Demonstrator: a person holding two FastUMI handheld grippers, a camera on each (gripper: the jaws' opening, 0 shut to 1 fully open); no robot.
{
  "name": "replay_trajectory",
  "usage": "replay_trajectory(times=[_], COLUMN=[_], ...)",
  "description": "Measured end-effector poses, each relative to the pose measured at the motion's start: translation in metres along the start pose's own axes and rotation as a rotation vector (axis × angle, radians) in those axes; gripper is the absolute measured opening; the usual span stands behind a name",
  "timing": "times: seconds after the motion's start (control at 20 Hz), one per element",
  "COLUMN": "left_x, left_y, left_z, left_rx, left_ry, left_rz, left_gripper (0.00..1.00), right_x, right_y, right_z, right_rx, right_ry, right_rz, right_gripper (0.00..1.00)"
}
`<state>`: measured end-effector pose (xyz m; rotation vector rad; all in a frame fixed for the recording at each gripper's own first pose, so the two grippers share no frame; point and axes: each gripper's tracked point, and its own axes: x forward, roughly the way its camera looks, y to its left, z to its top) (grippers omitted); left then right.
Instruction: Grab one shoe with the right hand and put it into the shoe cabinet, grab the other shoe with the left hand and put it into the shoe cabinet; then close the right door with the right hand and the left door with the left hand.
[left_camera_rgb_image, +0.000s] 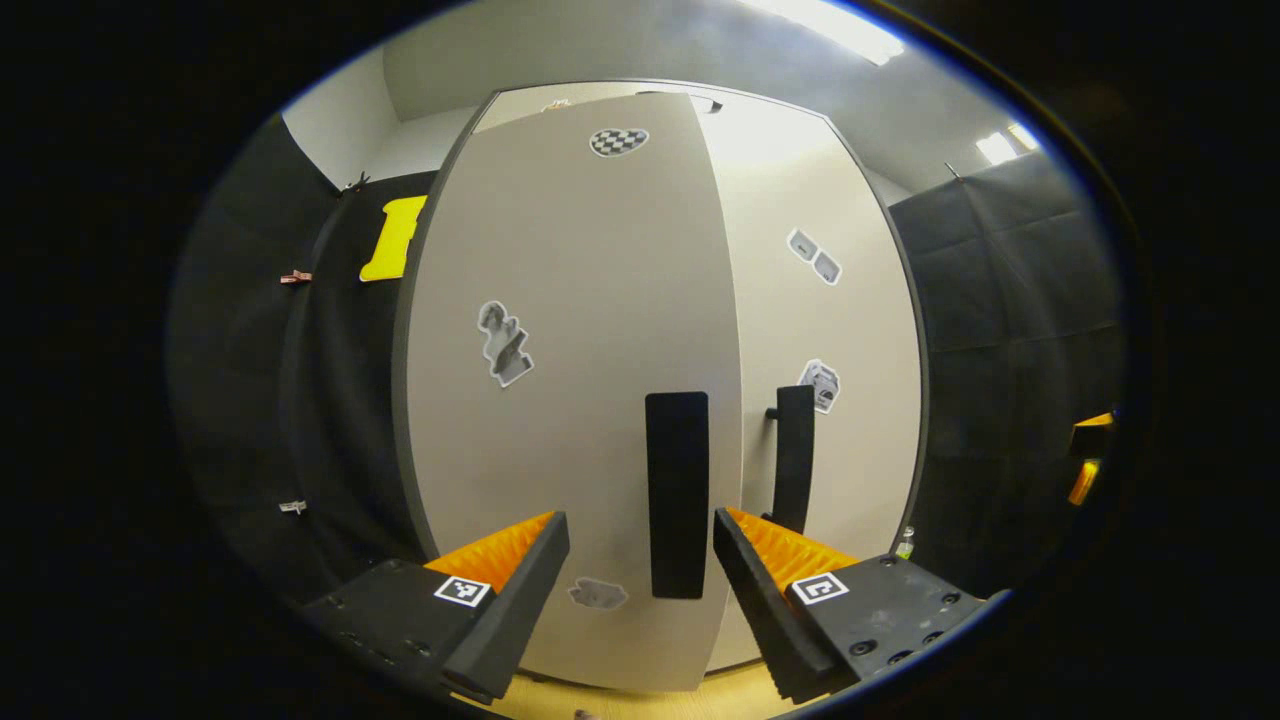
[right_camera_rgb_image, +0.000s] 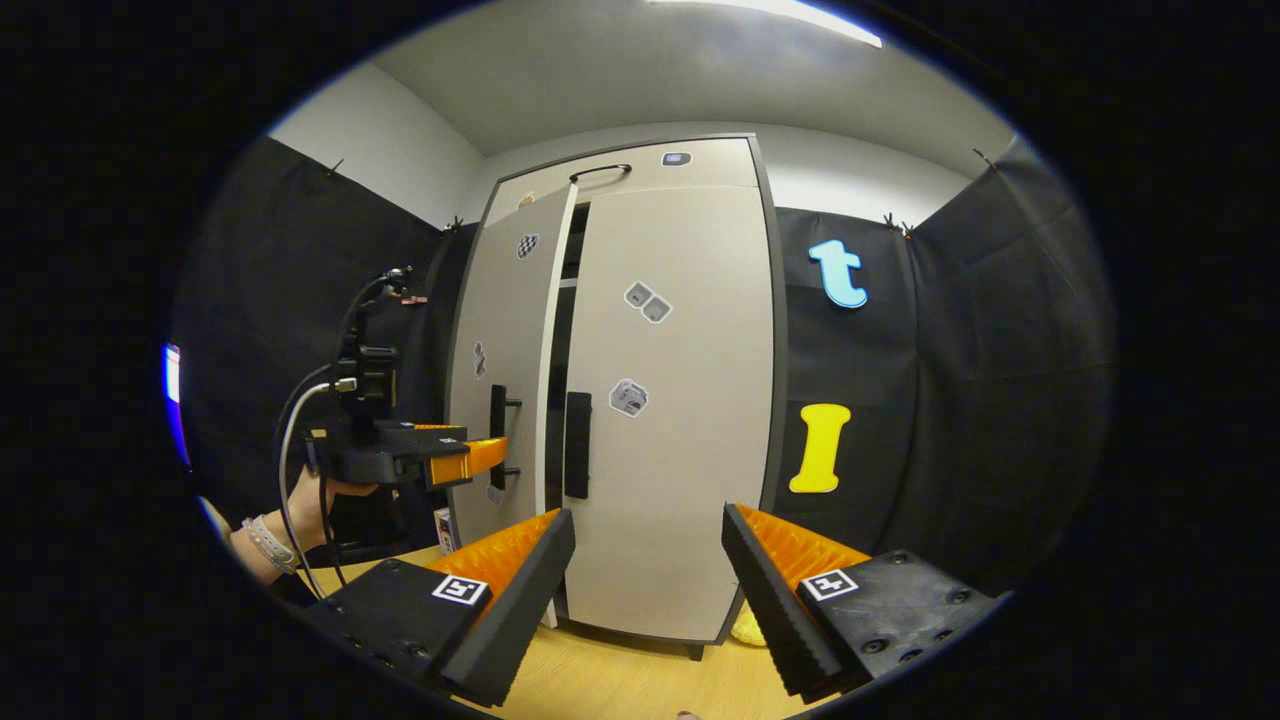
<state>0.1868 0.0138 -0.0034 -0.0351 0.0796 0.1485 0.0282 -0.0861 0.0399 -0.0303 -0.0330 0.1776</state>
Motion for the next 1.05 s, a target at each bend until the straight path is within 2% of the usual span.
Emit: replay_trajectory(times=[0.2,0.4,0.55,1.05], left_x=[-0.047,-0.086,-0.1,-0.11], left_y=[0.015,0.031,0.037,0.034], left_z=[0.0,0.01,0.013,0.014], left_rx=[-0.04,-0.019,0.033,0.016], left_ry=[0.008,-0.007,-0.009,-0.004], left_rz=[0.017,0.063,0.078,0.033], left_gripper=[0.93,0.93,0.93,0.93], right_x=[0.005,0.006,0.007,-0.001], right_y=[0.02,0.033,0.041,0.046], right_z=[-0.004,-0.006,-0.003,-0.001], right_rx=[-0.001,0.002,0.005,0.002], right_ry=[0.007,0.015,0.008,0.011], right_rz=[0.038,0.05,0.055,0.026], right_gripper=[0.98,0.98,0.98,0.98])
